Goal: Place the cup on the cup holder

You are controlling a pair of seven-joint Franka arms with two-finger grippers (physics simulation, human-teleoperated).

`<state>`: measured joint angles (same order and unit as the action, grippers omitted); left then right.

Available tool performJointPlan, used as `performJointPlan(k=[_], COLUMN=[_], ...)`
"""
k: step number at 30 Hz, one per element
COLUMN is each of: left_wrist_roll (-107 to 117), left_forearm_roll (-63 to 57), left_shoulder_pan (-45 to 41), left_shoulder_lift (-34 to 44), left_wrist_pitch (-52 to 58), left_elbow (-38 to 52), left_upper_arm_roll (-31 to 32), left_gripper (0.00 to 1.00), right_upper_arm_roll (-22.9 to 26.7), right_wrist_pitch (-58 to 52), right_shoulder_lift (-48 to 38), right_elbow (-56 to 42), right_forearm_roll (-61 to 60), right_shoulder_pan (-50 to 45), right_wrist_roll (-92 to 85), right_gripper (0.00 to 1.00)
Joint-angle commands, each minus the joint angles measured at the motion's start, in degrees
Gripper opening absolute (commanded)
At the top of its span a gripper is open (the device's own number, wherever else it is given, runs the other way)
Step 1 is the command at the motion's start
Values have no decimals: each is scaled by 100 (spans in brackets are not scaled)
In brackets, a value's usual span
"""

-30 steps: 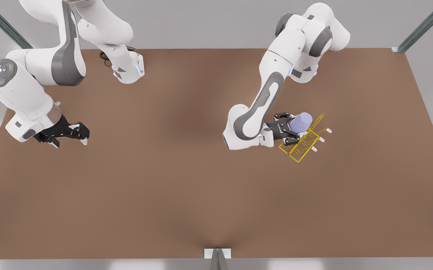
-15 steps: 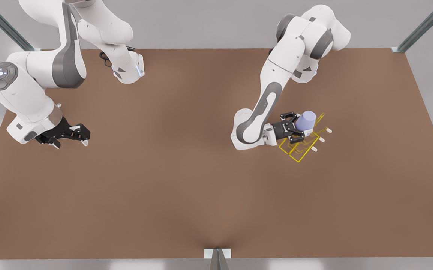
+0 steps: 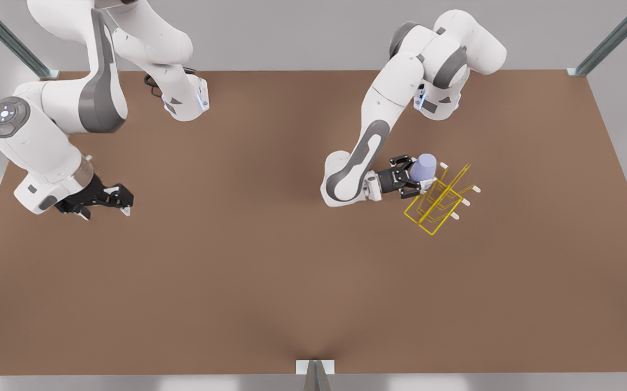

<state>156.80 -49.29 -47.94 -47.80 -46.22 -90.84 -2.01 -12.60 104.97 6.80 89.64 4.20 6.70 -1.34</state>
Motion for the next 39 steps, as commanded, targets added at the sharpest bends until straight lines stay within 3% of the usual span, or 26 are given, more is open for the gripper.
performJointPlan(k=[1, 10, 39], left_wrist_roll=[448, 158, 176], left_forearm_roll=[24, -564, -1391], left_shoulder_pan=[-58, -155, 223], left_shoulder_lift=[-36, -98, -353], left_wrist_pitch=[-1, -19, -599], left_elbow=[5, 66, -233], left_upper_arm_roll=[-1, 7, 7], left_gripper=[83, 83, 84], right_upper_arm_roll=[3, 21, 21], right_wrist_pitch=[164, -724, -776], right_shoulder_lift=[40, 339, 471], right_elbow=[-52, 18, 27], right_forearm_roll=[-7, -68, -68], right_shoulder_pan=[85, 112, 41], right_wrist_roll=[-7, -77, -77], right_gripper=[100, 100, 100])
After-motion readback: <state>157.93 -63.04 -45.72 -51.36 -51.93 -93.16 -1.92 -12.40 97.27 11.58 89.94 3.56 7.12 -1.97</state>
